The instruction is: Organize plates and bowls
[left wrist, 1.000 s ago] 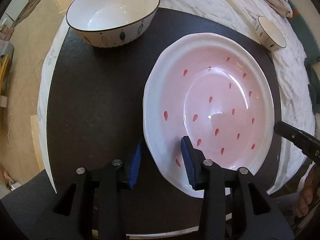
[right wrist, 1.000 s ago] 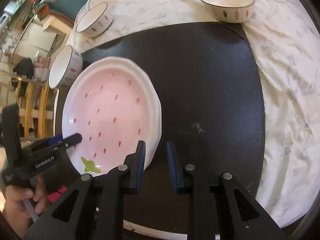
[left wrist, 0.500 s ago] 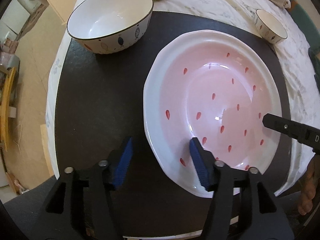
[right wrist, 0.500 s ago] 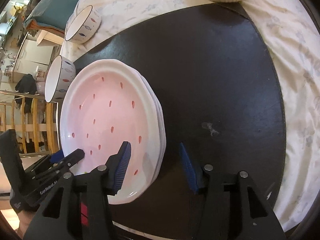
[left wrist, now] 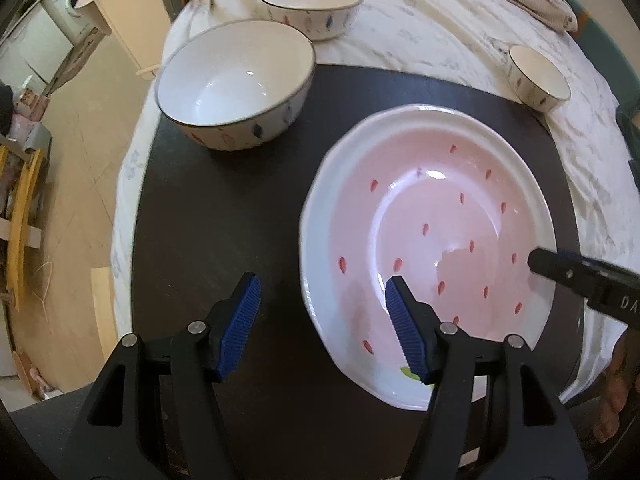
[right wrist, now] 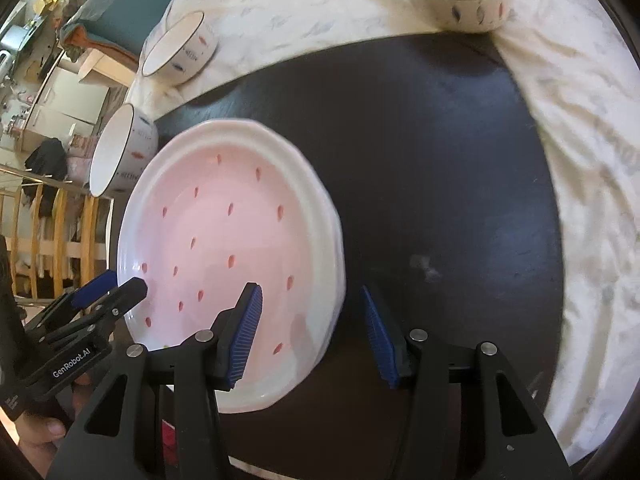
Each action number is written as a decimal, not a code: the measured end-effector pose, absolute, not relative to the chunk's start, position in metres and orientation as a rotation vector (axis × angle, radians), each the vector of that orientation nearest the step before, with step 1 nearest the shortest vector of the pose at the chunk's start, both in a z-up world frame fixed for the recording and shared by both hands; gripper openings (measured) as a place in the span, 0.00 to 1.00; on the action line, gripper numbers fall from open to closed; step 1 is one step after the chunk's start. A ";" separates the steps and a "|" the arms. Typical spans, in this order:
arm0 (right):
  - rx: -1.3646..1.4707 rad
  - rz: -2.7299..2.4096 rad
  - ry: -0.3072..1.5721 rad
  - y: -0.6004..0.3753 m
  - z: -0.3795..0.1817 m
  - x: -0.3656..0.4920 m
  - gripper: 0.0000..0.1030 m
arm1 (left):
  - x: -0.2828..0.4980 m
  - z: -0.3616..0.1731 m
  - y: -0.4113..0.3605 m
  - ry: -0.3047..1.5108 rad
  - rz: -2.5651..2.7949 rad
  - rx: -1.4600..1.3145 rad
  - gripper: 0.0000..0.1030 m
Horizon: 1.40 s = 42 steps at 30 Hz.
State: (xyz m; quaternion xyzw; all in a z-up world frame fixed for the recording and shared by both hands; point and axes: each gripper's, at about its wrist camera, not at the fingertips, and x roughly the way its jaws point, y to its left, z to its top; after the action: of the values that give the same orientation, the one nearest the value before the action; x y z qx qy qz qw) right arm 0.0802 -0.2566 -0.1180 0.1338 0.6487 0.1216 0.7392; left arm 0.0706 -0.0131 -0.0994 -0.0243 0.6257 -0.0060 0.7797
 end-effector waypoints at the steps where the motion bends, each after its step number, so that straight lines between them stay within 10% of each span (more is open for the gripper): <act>1: 0.286 0.264 1.417 -0.256 -0.117 0.081 0.53 | 0.070 -0.100 -0.015 1.356 -0.017 -0.043 0.60; 11: 0.265 0.237 1.382 -0.255 -0.106 0.082 0.53 | 0.063 -0.057 -0.014 1.153 -0.053 -0.067 0.60; 16: 0.352 0.221 1.284 -0.264 -0.078 0.086 0.55 | 0.066 -0.017 0.003 0.985 0.027 -0.130 0.91; 26: 0.433 0.246 1.141 -0.250 -0.020 0.113 0.80 | 0.100 0.027 0.038 0.925 0.023 -0.212 0.92; 42: 0.341 0.332 1.231 -0.167 -0.042 0.176 0.80 | 0.176 -0.021 0.118 1.110 0.197 -0.266 0.92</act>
State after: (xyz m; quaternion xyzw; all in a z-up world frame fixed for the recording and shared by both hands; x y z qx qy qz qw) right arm 0.1761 -0.1672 -0.0415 0.1582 0.5718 0.1543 0.7900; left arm 0.1765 0.1181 -0.0207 -0.1256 0.5245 0.0929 0.8369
